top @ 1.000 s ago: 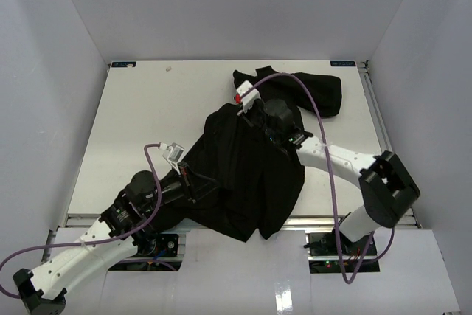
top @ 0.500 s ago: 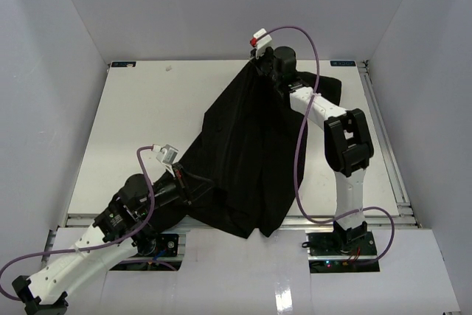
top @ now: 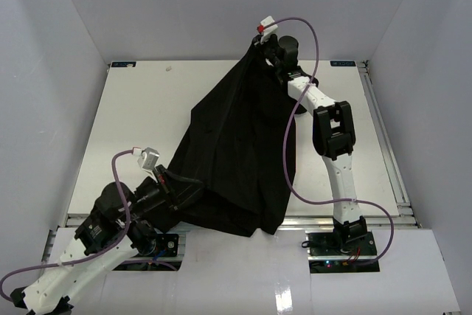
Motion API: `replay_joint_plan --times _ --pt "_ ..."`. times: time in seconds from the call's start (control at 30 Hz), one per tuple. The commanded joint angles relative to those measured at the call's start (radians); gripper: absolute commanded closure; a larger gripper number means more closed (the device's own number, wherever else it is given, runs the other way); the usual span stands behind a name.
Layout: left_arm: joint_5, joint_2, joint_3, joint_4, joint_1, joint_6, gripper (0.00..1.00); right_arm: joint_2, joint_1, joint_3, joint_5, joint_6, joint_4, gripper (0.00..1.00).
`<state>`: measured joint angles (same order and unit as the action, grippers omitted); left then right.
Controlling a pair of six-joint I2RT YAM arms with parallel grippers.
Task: Zip up the jacket
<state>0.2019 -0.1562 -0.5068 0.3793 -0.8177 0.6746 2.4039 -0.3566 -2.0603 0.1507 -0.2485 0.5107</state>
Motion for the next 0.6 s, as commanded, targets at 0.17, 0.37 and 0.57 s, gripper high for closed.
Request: replay_joint_plan --times 0.17,0.37,0.57 --pt "0.120 0.015 -0.152 0.147 -0.014 -0.061 1.00 0.053 0.159 -0.121 -0.100 0.068 0.283 0.92" --pt "0.130 0.011 -0.184 0.138 -0.015 -0.063 1.00 0.066 0.205 -0.123 -0.062 0.147 0.342 0.92" --pt "0.098 -0.091 0.005 -0.072 -0.014 -0.032 1.00 0.100 0.203 -0.152 0.019 0.219 0.395 0.92"
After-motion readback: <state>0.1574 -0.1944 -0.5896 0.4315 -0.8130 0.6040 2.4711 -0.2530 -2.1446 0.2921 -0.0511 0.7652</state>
